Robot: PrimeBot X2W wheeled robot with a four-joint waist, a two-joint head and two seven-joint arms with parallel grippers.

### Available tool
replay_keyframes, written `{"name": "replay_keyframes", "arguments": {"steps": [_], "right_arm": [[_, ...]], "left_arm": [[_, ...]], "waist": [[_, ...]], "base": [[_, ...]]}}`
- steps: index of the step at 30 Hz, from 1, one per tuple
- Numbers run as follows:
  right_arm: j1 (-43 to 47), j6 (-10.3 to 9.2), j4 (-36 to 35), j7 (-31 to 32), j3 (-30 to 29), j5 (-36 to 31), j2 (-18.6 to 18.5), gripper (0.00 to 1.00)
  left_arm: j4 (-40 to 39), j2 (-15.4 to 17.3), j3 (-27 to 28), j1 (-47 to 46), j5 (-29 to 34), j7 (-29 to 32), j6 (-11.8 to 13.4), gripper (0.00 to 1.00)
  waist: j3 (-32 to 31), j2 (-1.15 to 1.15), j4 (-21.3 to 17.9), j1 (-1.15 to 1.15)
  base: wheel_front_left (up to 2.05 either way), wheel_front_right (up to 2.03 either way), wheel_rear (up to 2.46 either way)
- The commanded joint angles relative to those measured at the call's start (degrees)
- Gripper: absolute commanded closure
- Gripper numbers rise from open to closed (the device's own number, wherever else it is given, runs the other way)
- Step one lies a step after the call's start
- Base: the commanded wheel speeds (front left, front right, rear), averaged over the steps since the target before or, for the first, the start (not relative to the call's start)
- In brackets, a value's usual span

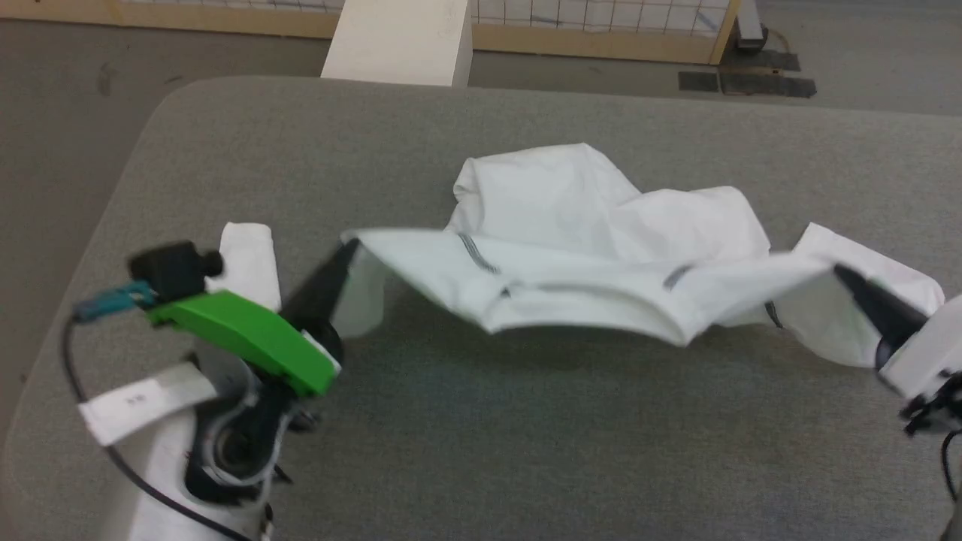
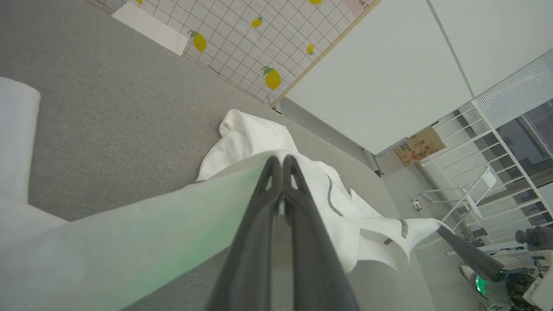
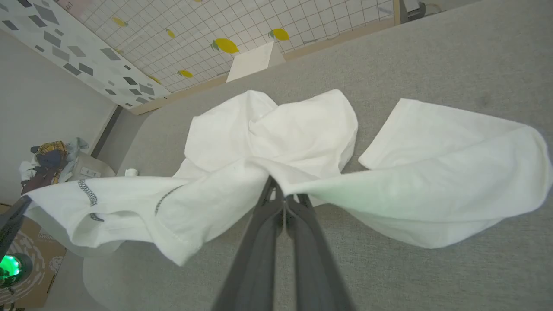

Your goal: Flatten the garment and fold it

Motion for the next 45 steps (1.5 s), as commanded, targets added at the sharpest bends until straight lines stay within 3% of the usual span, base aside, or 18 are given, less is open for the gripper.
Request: {"name": "replay_keyframes", "arguments": {"steps": [1,7,14,20,26,32,38,45], "right_arm": [[-2.7,-0.08,-1.5,1.0,-0.8,1.6,0.0,1.0],[-13.6,-0.08,-2.3,4.1,-5.8,7.6,0.0,1.0],[-27.9,-0.08,1.0,5.5,-10.2,10.8,0.0,1.0],[-36.3,-0.08,6.1,6.5,-11.2,7.7,0.0,1.0],[-47.6,-0.08,15.2,3.6,-10.7,2.3,0.0,1.0],[-60.9,-0.08,24.8,-2.9,-8.5,-4.4,0.0,1.0],[-76.1,-0.08,36.0,-14.9,-6.5,-10.1,0.0,1.0],[-88.5,-0.08,48.1,-29.0,-5.6,-13.3,0.0,1.0]], "left_arm": [[-1.7,0.6,1.6,-2.9,-0.2,-1.5,0.0,1.0],[-4.2,0.7,6.1,-13.1,0.4,-5.6,0.3,1.0],[-0.7,1.7,8.8,-26.5,0.9,-7.7,0.4,1.0],[8.1,2.5,8.9,-35.8,1.8,-8.2,0.4,1.0],[19.7,3.7,7.0,-45.9,4.7,-8.0,0.7,1.0],[28.3,5.4,5.0,-57.6,8.5,-8.8,0.9,1.0],[35.2,7.1,4.3,-70.8,13.1,-13.5,1.9,1.0],[41.2,6.8,4.4,-80.4,14.7,-20.8,0.1,1.0]], "waist": [[-1.2,0.0,-0.6,0.0],[-2.7,0.0,-0.9,0.0],[-3.4,0.0,-0.8,0.0],[-1.2,0.0,-1.1,0.0],[5.3,0.0,-1.9,0.0],[14.2,0.0,-3.2,0.0],[22.3,0.0,-4.6,0.0],[27.6,0.0,-4.2,0.0]], "base": [[0.0,0.0,0.0],[0.0,0.0,0.0],[0.0,0.0,0.0],[0.0,0.0,0.0],[0.0,0.0,0.0],[0.0,0.0,0.0],[0.0,0.0,0.0],[0.0,0.0,0.0]]}}
